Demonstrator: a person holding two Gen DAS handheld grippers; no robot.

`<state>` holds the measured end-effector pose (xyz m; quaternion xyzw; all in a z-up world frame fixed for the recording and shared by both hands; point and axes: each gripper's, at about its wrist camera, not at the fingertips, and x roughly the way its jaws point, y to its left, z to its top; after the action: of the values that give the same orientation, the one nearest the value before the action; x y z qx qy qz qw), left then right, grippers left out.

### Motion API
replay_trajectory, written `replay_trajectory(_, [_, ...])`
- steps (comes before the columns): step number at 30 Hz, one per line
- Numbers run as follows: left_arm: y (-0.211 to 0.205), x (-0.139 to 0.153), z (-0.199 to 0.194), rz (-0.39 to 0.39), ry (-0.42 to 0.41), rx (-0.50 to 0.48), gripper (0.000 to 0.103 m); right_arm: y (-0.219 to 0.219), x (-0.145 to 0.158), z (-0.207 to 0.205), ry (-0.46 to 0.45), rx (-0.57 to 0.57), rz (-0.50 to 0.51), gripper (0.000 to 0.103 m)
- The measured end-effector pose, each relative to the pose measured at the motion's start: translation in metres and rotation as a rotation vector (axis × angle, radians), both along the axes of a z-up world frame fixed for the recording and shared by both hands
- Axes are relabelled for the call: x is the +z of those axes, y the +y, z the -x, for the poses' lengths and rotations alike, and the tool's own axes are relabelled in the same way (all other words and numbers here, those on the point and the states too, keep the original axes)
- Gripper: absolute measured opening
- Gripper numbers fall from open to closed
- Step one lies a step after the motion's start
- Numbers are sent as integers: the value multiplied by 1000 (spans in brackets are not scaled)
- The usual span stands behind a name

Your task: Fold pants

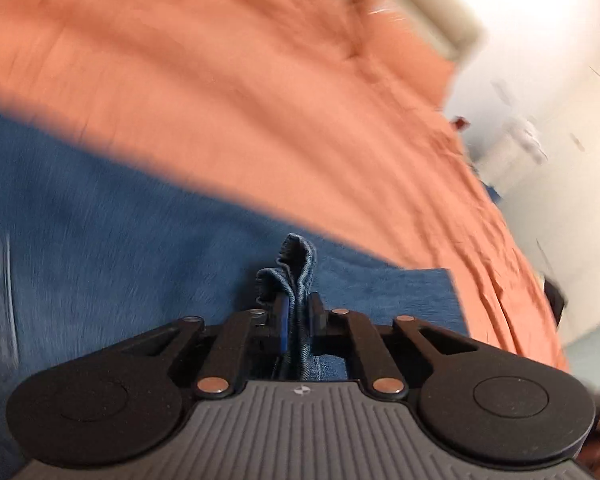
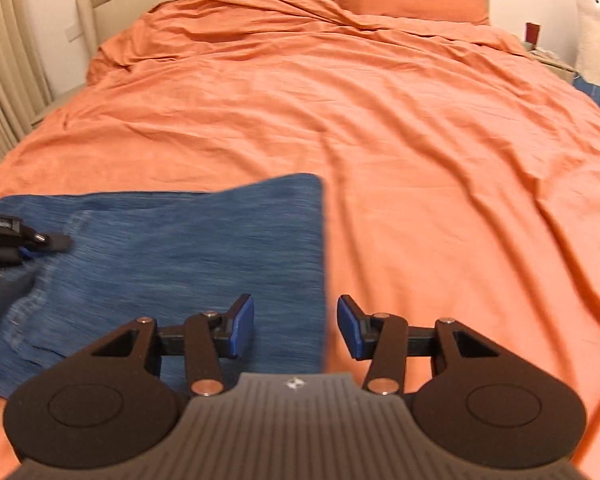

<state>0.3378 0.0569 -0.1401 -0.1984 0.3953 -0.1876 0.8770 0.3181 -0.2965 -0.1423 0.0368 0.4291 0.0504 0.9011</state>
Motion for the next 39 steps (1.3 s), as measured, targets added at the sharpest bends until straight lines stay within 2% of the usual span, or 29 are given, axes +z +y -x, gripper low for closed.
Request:
replay_trajectory(2, [-16, 32, 20, -96, -160, -87, 8, -11, 1, 1, -13, -11, 10, 42])
replay_trajectory(3, [-23, 48, 32, -152, -246, -133, 8, -16, 2, 2, -21, -12, 14, 33])
replay_trajectory(4, [-29, 59, 41, -196, -301, -160, 8, -19, 4, 4, -30, -9, 12, 28])
replay_trajectory(5, [-32, 66, 46, -232, -321, -171, 8, -21, 7, 8, -40, -8, 5, 21])
replay_trajectory(7, [-32, 63, 43, -289, -293, -175, 8, -20, 12, 17, -60, -1, -28, 21])
replay_trajectory(11, [-23, 17, 24, -396, -192, -127, 8, 3, 3, 29, -71, 9, -28, 21])
replay_trajectory(15, [-20, -18, 11, -421, -101, -102, 8, 26, -19, 39, -61, -7, -19, 19])
replay_trajectory(18, [-19, -31, 6, -411, -50, -84, 9, 34, -37, 42, -42, 19, 43, 19])
replay_trajectory(20, [-17, -37, 6, -409, -32, -90, 11, 32, -50, 40, -15, 26, 50, 19])
replay_trajectory(21, [-18, -36, 4, -401, -20, -89, 12, 29, -55, 40, -11, 28, 44, 19])
replay_trajectory(24, [-12, -29, 1, -383, 18, -74, 23, 24, -61, 40, -13, 26, 23, 19])
replay_trajectory(26, [-10, -19, 2, -403, 14, -55, 30, 21, -59, 42, -21, 19, 18, 19])
replay_trajectory(30, [-12, 6, 25, -472, -39, -43, 30, 26, -42, 55, -101, 6, 37, 20])
replay_trajectory(34, [-24, 29, 65, -446, -117, -89, 30, 38, -22, 63, -207, 43, 10, 20])
replay_trajectory(37, [-43, 26, 88, -481, -121, -125, 29, 57, -18, 62, -227, 99, -12, 20])
replay_trajectory(39, [-53, 13, 92, -536, -93, -131, 22, 70, -21, 58, -226, 134, -8, 20])
